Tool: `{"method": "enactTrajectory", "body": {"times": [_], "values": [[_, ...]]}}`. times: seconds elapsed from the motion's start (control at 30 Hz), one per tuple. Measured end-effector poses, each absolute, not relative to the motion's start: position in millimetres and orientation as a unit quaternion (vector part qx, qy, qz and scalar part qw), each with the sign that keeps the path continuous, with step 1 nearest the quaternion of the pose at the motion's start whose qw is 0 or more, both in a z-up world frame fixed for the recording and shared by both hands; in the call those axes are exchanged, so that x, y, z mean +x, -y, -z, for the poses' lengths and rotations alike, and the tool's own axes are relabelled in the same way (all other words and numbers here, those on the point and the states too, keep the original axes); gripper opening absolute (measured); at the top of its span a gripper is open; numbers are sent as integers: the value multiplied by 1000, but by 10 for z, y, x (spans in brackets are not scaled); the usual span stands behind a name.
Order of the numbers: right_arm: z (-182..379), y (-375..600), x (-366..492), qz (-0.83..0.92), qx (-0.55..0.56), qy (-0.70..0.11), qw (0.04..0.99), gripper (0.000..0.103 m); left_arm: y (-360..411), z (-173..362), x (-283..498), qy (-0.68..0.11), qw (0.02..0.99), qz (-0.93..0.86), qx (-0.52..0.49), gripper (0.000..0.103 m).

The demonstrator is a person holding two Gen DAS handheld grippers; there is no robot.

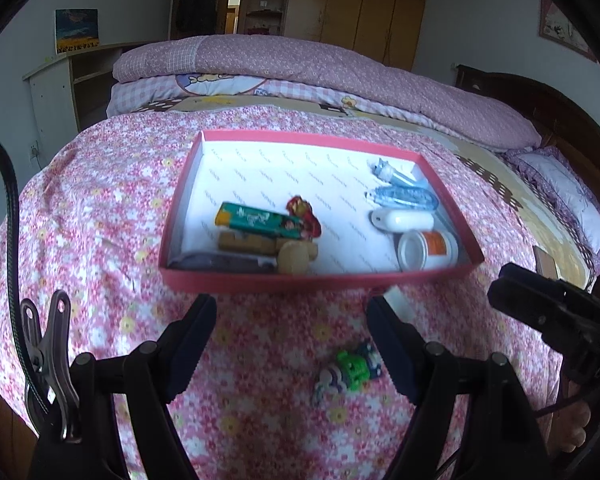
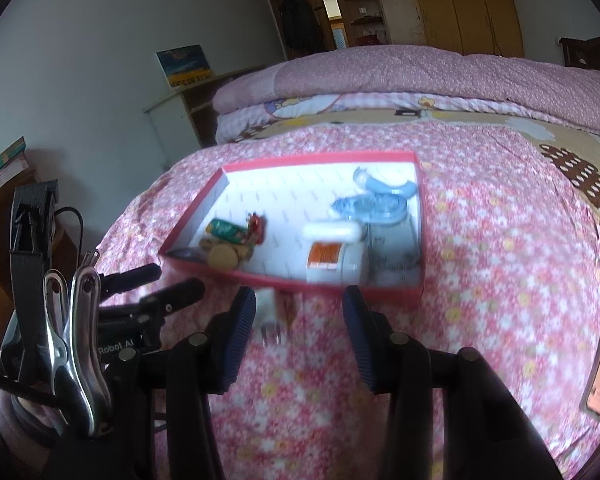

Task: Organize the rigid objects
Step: 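Open the left tool on the strip while the right tool releases the tape, then withdraw both, then move the left tool to the green toy figure while the right tool approaches the white plug charger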

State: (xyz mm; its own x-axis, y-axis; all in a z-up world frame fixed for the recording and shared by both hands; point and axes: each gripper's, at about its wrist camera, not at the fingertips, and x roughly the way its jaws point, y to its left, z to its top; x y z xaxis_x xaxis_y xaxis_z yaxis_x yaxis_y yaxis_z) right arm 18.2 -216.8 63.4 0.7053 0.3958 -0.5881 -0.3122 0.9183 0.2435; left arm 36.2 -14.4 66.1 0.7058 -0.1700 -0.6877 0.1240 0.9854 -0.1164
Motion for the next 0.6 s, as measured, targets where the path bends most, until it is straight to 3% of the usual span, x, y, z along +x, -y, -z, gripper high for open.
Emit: {"method": "enactTrajectory", "body": {"times": [0.6], "values": [[-190,2261,-73,-158,51,-372,913,46,330,-387,169,-407,907,109,-7,81]]}}
